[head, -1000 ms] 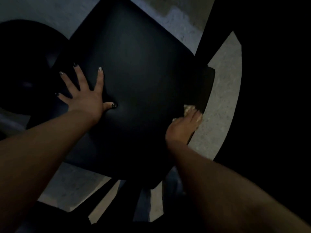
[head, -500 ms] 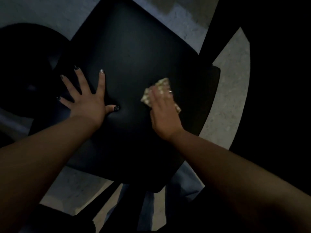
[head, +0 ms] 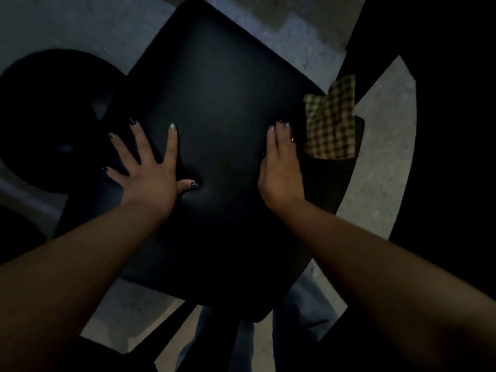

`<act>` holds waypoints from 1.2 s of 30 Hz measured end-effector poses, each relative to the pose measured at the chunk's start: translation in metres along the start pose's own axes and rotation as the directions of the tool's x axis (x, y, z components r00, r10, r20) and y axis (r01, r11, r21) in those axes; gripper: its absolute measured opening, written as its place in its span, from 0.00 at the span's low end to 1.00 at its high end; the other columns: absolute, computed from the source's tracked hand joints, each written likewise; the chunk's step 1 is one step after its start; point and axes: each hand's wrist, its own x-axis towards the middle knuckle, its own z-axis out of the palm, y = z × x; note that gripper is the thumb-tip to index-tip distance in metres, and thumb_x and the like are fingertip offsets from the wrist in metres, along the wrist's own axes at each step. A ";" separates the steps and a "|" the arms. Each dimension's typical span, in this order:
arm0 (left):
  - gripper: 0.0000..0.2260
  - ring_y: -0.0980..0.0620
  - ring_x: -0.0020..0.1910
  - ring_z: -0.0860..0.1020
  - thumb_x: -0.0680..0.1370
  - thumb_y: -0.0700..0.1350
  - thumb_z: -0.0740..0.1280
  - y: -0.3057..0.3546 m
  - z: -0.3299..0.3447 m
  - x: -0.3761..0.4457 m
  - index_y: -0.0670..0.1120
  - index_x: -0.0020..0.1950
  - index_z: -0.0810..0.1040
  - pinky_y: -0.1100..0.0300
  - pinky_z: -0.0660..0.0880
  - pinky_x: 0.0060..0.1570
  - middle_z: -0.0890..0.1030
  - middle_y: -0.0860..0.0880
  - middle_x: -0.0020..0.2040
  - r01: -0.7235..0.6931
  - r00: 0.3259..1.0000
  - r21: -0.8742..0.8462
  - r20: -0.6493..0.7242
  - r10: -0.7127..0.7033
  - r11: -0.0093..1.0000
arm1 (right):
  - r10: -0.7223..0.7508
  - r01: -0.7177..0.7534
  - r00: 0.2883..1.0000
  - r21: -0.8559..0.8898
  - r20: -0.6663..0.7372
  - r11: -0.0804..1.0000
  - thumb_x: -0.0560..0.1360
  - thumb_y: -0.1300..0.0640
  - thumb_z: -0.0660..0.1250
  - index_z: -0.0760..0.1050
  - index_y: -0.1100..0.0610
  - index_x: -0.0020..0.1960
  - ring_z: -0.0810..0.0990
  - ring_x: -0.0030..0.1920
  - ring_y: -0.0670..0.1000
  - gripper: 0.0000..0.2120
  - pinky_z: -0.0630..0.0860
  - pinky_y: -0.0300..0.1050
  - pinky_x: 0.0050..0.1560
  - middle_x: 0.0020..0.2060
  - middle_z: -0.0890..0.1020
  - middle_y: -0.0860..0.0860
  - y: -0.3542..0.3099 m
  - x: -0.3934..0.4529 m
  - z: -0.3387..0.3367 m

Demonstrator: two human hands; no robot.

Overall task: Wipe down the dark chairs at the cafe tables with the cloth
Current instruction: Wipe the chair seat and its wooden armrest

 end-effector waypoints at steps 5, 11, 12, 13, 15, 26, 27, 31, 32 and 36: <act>0.47 0.27 0.73 0.35 0.71 0.68 0.61 -0.002 0.003 0.001 0.59 0.75 0.29 0.23 0.56 0.63 0.28 0.38 0.75 0.000 1.000 0.019 -0.007 0.000 1.000 | 0.001 -0.001 0.994 -0.002 -0.112 1.000 0.73 0.65 0.63 0.75 0.64 0.62 0.75 0.56 0.67 0.17 0.71 0.57 0.57 0.57 0.76 0.66 0.020 0.018 -0.048; 0.47 0.27 0.73 0.35 0.71 0.67 0.62 -0.001 0.001 -0.001 0.59 0.76 0.31 0.23 0.56 0.63 0.29 0.38 0.75 0.002 1.000 0.002 -0.003 -0.002 1.000 | -0.122 0.127 0.992 0.151 -0.043 0.980 0.68 0.68 0.66 0.72 0.65 0.43 0.73 0.38 0.59 0.05 0.72 0.57 0.39 0.39 0.74 0.60 0.000 -0.009 -0.079; 0.48 0.27 0.73 0.35 0.71 0.67 0.62 -0.001 0.001 -0.001 0.59 0.76 0.30 0.23 0.56 0.63 0.29 0.38 0.75 0.004 1.000 0.003 -0.003 -0.004 1.000 | -0.090 0.111 0.989 0.181 -0.117 0.977 0.67 0.68 0.67 0.72 0.65 0.43 0.73 0.38 0.59 0.05 0.71 0.56 0.39 0.39 0.73 0.60 -0.004 -0.007 -0.082; 0.48 0.27 0.73 0.35 0.71 0.67 0.62 -0.001 0.002 -0.001 0.59 0.75 0.28 0.23 0.57 0.62 0.29 0.38 0.75 0.002 1.000 0.010 -0.006 -0.002 1.000 | -0.066 0.108 0.975 0.195 -0.213 0.975 0.67 0.68 0.67 0.73 0.66 0.45 0.74 0.40 0.59 0.07 0.72 0.55 0.41 0.40 0.74 0.60 -0.005 0.000 -0.086; 0.48 0.26 0.73 0.36 0.71 0.68 0.61 -0.002 0.003 -0.002 0.59 0.72 0.25 0.24 0.58 0.62 0.29 0.37 0.75 0.012 1.000 0.030 -0.009 -0.012 0.999 | -0.077 0.148 0.931 0.177 -0.358 0.973 0.68 0.65 0.66 0.73 0.67 0.54 0.75 0.48 0.60 0.15 0.73 0.52 0.50 0.48 0.75 0.62 -0.005 0.030 -0.093; 0.47 0.27 0.73 0.34 0.72 0.69 0.58 0.000 -0.002 0.000 0.59 0.68 0.21 0.26 0.58 0.64 0.25 0.38 0.73 0.040 0.999 0.032 0.015 -0.040 0.999 | 0.261 -0.269 0.948 0.022 0.182 0.963 0.78 0.53 0.56 0.63 0.61 0.72 0.70 0.66 0.60 0.24 0.67 0.49 0.65 0.67 0.71 0.61 0.035 0.123 -0.064; 0.47 0.27 0.73 0.34 0.72 0.69 0.58 0.001 -0.004 -0.001 0.60 0.68 0.20 0.26 0.57 0.65 0.24 0.38 0.73 0.049 0.998 0.040 0.031 -0.050 0.998 | 0.260 -0.273 0.941 0.035 0.217 0.961 0.79 0.52 0.57 0.61 0.61 0.73 0.66 0.69 0.59 0.25 0.63 0.48 0.68 0.70 0.67 0.60 0.032 0.120 -0.063; 0.47 0.28 0.73 0.34 0.73 0.69 0.60 0.007 -0.024 -0.003 0.59 0.72 0.24 0.30 0.56 0.67 0.25 0.38 0.73 0.062 0.988 0.067 0.139 -0.070 0.996 | 0.208 -0.263 0.939 0.180 0.275 0.948 0.78 0.56 0.60 0.54 0.59 0.77 0.58 0.74 0.55 0.29 0.55 0.47 0.75 0.75 0.57 0.56 0.017 0.096 -0.078; 0.47 0.29 0.74 0.35 0.74 0.67 0.61 0.009 -0.032 -0.003 0.57 0.74 0.27 0.32 0.56 0.69 0.26 0.37 0.73 0.061 0.982 0.067 0.175 -0.072 0.996 | 0.199 -0.265 0.940 0.227 0.277 0.937 0.78 0.58 0.60 0.55 0.59 0.76 0.59 0.74 0.55 0.29 0.56 0.48 0.75 0.75 0.59 0.55 0.012 0.092 -0.087; 0.39 0.38 0.78 0.41 0.80 0.56 0.61 0.036 -0.075 -0.020 0.46 0.80 0.39 0.44 0.54 0.75 0.37 0.37 0.78 0.021 0.980 -0.036 0.199 -0.014 0.999 | 0.160 -0.234 0.935 0.211 0.317 0.949 0.78 0.59 0.60 0.57 0.61 0.75 0.57 0.74 0.56 0.27 0.55 0.46 0.74 0.75 0.57 0.57 -0.012 0.075 -0.130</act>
